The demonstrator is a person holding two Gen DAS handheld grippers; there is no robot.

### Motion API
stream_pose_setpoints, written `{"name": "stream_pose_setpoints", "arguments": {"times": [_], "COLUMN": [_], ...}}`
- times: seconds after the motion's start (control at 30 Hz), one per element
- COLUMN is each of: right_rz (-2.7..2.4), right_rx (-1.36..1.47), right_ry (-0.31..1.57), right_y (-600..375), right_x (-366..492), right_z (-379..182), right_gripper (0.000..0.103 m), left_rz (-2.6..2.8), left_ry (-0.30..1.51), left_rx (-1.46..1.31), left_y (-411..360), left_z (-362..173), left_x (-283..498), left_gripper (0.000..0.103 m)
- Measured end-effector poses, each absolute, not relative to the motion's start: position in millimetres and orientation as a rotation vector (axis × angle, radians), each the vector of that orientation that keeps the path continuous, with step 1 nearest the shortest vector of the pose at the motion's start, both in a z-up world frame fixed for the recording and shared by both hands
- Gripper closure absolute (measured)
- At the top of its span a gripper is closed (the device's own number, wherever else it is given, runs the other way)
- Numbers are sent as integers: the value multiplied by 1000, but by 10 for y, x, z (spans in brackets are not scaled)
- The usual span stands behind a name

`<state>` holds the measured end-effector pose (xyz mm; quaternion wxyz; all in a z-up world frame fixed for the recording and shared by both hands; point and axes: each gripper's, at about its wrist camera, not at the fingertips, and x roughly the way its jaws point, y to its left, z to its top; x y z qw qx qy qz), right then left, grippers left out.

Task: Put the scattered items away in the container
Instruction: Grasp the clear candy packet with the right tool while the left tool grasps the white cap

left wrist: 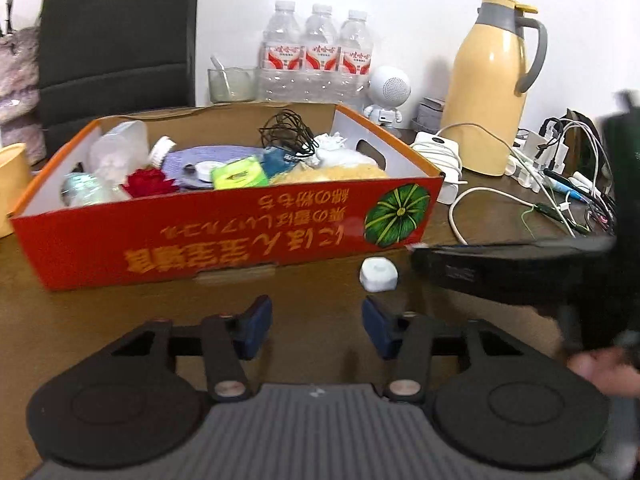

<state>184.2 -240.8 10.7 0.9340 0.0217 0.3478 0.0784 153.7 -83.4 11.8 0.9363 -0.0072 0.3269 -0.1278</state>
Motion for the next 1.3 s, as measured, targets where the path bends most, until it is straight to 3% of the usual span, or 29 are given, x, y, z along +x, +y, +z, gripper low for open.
{"name": "stream_pose_setpoints", "arguments": {"times": [0.23,0.77,0.87,0.93,1.3], "right_rz": [154,169,172,179,232], "right_rx": [150,208,207,204,172], "right_ry": [587,527,530,530,563], "right_y": [-2672,-2784,-2777,-2768,-2683], "right_x": [1534,1443,1435,1432,1415], "right_z": [364,467,460,457,369], "right_gripper": [88,88,88,88,88], "left_rz": [-294,-330,-324,-330,-223], "left_ry": [699,705,703,706,621], "left_rx": [10,-42,-26,-28,-1], "left_y": [-1161,-1376,-1441,-1461,-1176], "left_z": [36,-1,-4,-7,224], "left_x": [1937,2039,2069,2090,1687], "left_gripper": [58,51,59,75,76]}}
